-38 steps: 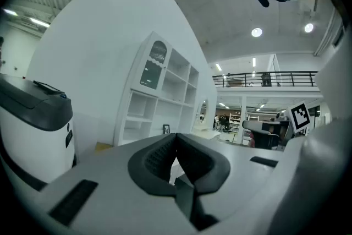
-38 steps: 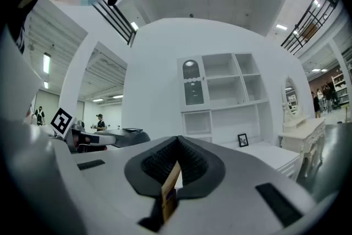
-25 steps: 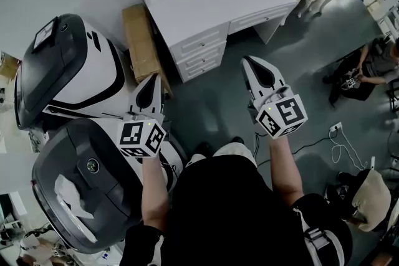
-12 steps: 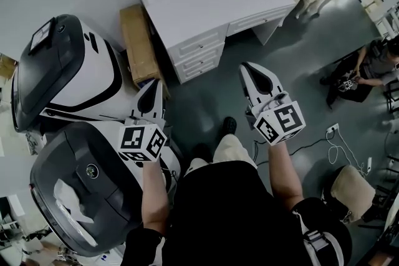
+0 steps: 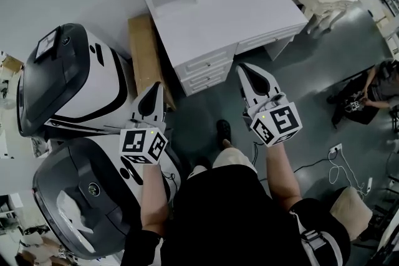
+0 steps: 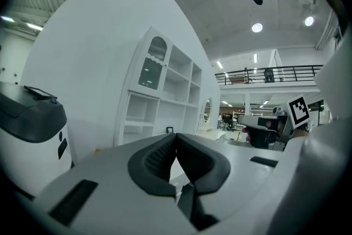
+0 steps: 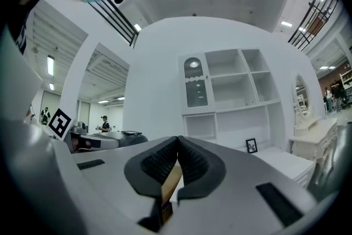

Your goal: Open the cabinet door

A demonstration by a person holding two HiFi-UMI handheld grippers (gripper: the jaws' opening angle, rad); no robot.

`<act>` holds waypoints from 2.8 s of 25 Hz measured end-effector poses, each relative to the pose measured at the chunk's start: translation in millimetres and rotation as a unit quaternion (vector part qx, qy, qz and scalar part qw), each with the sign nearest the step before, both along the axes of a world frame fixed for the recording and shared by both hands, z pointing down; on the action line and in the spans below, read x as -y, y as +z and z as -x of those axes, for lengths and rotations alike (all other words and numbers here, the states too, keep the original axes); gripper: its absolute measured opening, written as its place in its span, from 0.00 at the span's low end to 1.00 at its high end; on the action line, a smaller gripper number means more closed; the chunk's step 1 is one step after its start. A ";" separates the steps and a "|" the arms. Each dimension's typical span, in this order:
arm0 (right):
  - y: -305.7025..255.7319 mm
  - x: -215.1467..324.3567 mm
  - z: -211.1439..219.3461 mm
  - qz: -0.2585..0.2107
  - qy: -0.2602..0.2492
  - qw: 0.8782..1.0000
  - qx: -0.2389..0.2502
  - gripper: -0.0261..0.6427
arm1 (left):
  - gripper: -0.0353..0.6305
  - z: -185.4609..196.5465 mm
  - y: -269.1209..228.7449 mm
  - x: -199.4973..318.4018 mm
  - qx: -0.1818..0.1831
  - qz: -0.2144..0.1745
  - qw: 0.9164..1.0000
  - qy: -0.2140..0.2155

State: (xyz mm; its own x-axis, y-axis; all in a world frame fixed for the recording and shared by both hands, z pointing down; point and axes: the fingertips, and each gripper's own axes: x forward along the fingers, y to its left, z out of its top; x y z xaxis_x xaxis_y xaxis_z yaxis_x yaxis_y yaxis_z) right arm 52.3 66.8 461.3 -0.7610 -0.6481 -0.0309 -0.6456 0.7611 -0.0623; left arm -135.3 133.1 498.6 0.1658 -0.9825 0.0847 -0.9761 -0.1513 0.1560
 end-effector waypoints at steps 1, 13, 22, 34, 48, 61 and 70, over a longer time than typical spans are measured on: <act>-3.9 11.7 3.1 -0.001 -0.005 1.000 0.001 0.07 | 0.09 0.6 -4.4 10.7 0.002 -0.002 1.000 -0.004; -50.0 128.1 30.1 -0.027 -0.085 0.996 0.004 0.07 | 0.09 -21.1 -53.0 125.9 0.006 -0.025 1.000 -0.016; -73.8 185.5 37.0 -0.057 -0.132 0.990 0.011 0.07 | 0.09 -30.8 -72.9 190.0 0.013 -0.049 0.997 -0.055; -117.5 251.2 65.9 -0.078 -0.142 0.986 0.027 0.07 | 0.09 -7.0 -125.8 255.8 0.044 -0.082 0.993 -0.068; -187.8 324.9 112.0 -0.142 -0.062 0.988 0.026 0.07 | 0.09 36.2 -213.1 373.7 0.083 -0.157 0.984 0.019; -221.0 365.3 144.1 -0.168 -0.017 0.985 0.028 0.07 | 0.09 57.6 -265.5 438.1 0.111 -0.201 0.971 0.070; -254.9 381.8 152.0 -0.191 0.010 0.981 0.033 0.07 | 0.09 66.7 -310.4 467.4 0.127 -0.230 0.961 0.082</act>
State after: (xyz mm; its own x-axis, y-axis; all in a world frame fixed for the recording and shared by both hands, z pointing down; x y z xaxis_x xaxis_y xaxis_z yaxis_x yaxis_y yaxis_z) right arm -99.7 -315.0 206.4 -0.7366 -0.5940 -0.3235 -0.6645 0.7248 0.1823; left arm -202.0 -334.3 188.2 0.3538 -0.8882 -0.2932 -0.9306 -0.3030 -0.2051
